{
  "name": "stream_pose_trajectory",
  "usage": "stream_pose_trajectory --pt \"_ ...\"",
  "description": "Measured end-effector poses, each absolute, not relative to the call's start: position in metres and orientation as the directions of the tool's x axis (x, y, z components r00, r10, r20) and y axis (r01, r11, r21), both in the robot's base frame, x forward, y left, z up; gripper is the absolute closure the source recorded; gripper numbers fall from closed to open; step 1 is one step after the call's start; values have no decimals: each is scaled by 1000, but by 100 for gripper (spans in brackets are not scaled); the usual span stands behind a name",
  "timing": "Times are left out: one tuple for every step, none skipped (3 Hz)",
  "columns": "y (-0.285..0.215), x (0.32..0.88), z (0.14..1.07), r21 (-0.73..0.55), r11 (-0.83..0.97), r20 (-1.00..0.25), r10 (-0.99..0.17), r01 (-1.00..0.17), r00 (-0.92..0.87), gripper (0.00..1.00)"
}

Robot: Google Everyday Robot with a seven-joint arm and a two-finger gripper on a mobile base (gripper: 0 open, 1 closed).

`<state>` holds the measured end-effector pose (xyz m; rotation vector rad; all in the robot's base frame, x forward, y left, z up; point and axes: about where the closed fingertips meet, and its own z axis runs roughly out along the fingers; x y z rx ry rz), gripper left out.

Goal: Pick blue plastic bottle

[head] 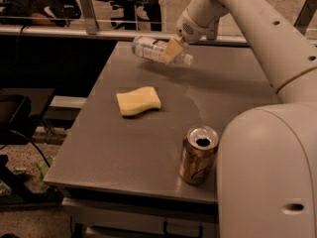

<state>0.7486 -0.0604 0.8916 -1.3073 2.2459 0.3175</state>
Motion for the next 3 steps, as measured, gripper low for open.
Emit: stream_pose_trajectory --pt "-55 735 919 -58 470 -563 -744 -881 -360 100" --pt "-53 723 947 -75 437 -580 -750 -896 -318 100" --pt "-53 723 947 -75 437 -580 -750 -896 -318 100"
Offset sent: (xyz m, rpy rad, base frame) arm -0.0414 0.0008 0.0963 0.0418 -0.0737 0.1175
